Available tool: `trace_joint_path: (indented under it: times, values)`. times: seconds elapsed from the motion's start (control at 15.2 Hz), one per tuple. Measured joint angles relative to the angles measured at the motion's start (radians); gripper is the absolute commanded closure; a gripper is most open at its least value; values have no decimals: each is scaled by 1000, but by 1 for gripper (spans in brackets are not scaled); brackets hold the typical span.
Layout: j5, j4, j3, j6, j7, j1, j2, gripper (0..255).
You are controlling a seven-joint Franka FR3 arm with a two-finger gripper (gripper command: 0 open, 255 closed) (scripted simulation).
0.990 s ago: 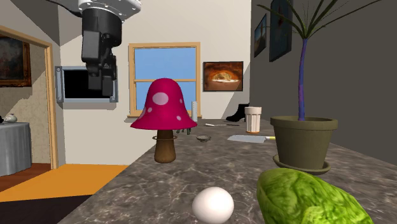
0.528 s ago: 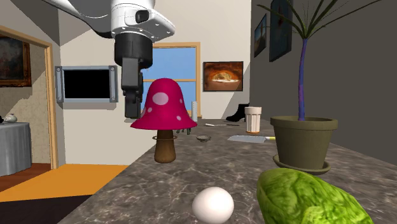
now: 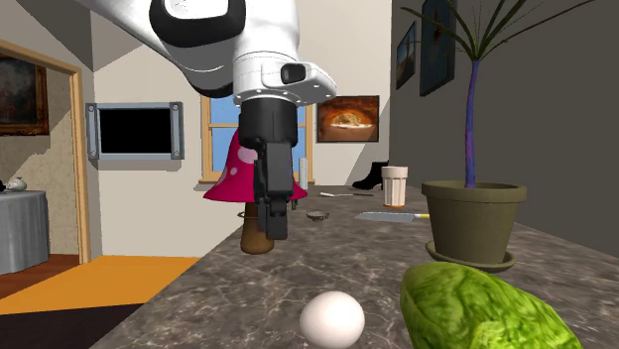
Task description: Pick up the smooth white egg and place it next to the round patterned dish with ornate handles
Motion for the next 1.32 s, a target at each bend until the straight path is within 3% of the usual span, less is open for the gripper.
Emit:
trace_joint_path:
  times: [0.46,1.32]
  values:
    - [-18,173,-16,90,-23,-18,249,0]
    - [-24,169,-23,179,-22,-30,331,0]
